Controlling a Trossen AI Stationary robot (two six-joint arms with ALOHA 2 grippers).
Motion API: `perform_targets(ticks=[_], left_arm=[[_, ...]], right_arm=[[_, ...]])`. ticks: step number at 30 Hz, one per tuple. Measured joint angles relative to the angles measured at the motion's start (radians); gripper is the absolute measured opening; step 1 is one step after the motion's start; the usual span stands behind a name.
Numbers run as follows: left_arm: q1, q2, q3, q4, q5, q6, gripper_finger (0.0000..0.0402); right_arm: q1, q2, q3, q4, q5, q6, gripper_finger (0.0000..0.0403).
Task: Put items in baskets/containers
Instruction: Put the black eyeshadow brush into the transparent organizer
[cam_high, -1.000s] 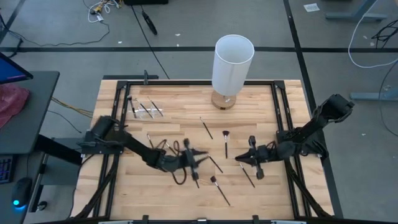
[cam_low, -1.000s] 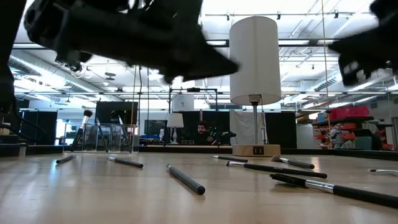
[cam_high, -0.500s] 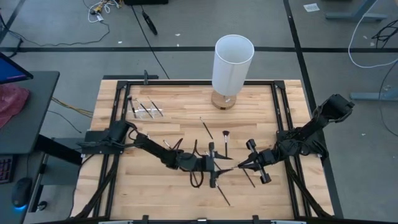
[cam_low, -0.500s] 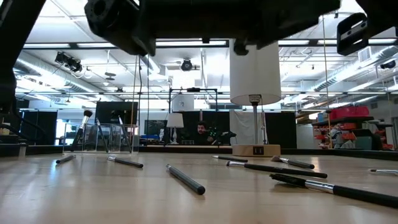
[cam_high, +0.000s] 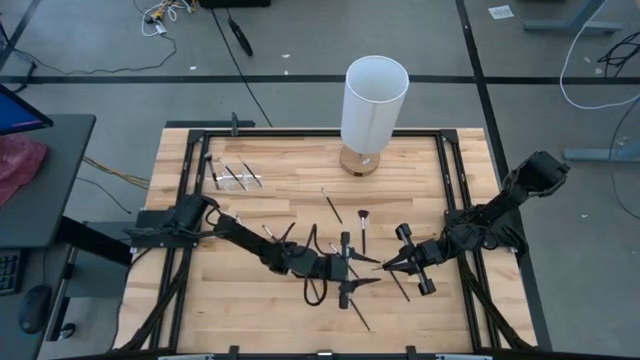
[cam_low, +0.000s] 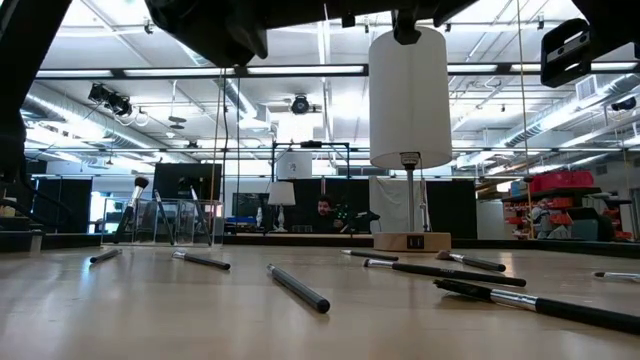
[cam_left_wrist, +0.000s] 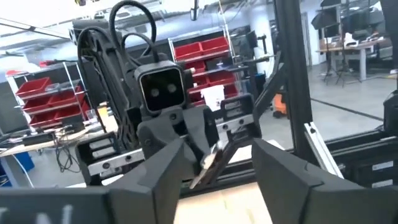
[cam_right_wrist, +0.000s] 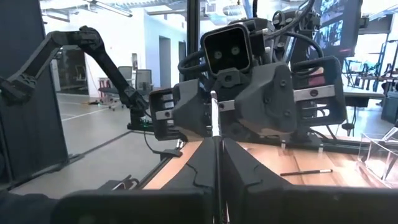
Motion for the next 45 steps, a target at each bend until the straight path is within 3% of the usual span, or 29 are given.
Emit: perform_targets(ticks=[17,23,29,37,41,45], left_arm=[[0.012,0.000,0.000,-0.008,0.002,-0.007,0.0015],[0.005,-0.002,0.000,-0.044,-0.014,-0.008,0.0017],[-0.031,-0.005,-0.001,-0.125,-0.168,-0.002,0.0012],[-0.086,-0.144,-0.001,-0.560,-0.435,-0.208,0.0014],[-0.111,-0.259,-0.001,-0.893,-0.590,-0.426,0.0016],[-0.111,-0.369,-0.001,-1.287,-0.670,-0.713,0.0016]], right_arm=[[-0.014,0.000,0.000,0.000,0.001,0.010,0.0010],[-0.014,0.000,0.000,-0.028,0.004,0.017,0.0017],[-0.014,-0.009,0.000,-0.078,0.051,0.044,0.0078],[-0.011,-0.099,0.000,-0.306,0.227,0.089,0.0167],[-0.013,-0.111,0.000,-0.370,0.300,0.147,0.0187],[-0.016,-0.107,0.000,-0.398,0.298,0.182,0.0191]])
